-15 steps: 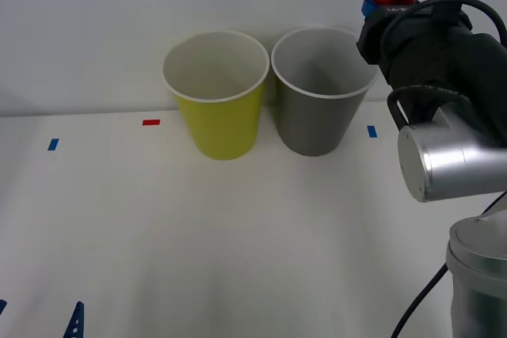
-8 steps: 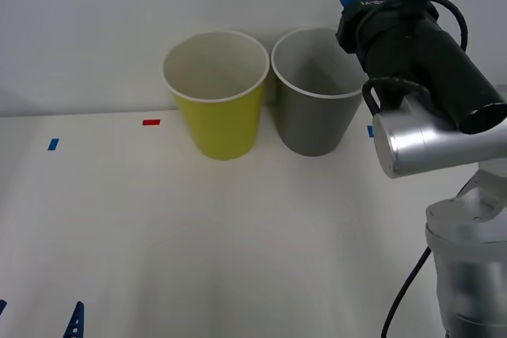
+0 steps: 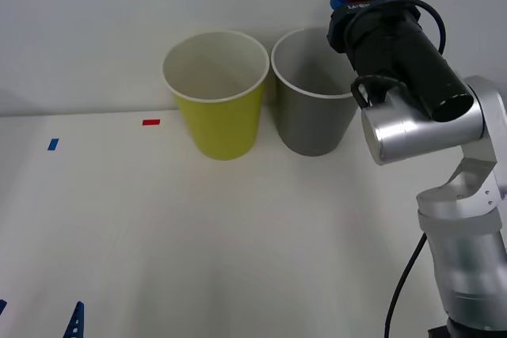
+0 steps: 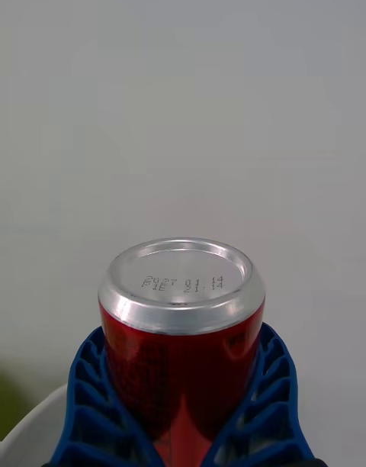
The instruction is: Put cans in the gray bin and PET bottles in the light green bin.
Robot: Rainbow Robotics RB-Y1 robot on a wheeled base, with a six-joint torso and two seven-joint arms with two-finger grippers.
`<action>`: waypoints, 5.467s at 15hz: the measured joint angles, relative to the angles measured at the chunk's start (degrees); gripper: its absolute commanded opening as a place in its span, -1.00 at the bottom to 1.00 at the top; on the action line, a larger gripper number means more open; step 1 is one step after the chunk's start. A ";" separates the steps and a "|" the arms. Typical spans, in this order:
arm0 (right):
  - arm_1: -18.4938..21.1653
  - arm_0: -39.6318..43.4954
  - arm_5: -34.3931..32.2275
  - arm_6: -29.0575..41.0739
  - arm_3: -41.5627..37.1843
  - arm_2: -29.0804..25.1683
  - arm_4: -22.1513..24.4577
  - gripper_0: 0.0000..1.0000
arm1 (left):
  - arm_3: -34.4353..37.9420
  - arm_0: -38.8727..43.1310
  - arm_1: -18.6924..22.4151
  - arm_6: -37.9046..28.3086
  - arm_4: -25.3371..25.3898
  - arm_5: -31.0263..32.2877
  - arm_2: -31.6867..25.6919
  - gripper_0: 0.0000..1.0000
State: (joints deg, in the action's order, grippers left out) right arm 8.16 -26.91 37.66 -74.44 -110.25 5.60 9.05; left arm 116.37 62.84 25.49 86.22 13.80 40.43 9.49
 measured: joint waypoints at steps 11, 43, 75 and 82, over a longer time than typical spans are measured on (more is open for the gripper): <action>-0.67 -3.56 -3.98 0.94 6.35 -0.73 0.15 1.00 | 0.00 0.00 0.00 0.00 0.00 0.00 0.00 1.00; 5.50 35.40 -5.98 4.99 -29.59 -2.76 0.75 1.00 | 0.00 0.00 0.00 0.00 0.00 0.00 0.00 1.00; 3.71 69.06 -53.75 -4.24 -15.70 -1.31 -9.62 1.00 | 0.00 0.00 0.00 0.00 0.00 0.00 0.00 1.00; 4.83 77.44 -66.16 -11.11 -10.19 2.26 -12.74 1.00 | 0.00 0.00 0.00 0.00 0.00 0.00 0.00 1.00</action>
State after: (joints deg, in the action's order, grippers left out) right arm 12.99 50.53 -28.50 -85.55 -120.44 7.85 -3.69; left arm 116.37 62.84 25.49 86.22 13.80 40.43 9.49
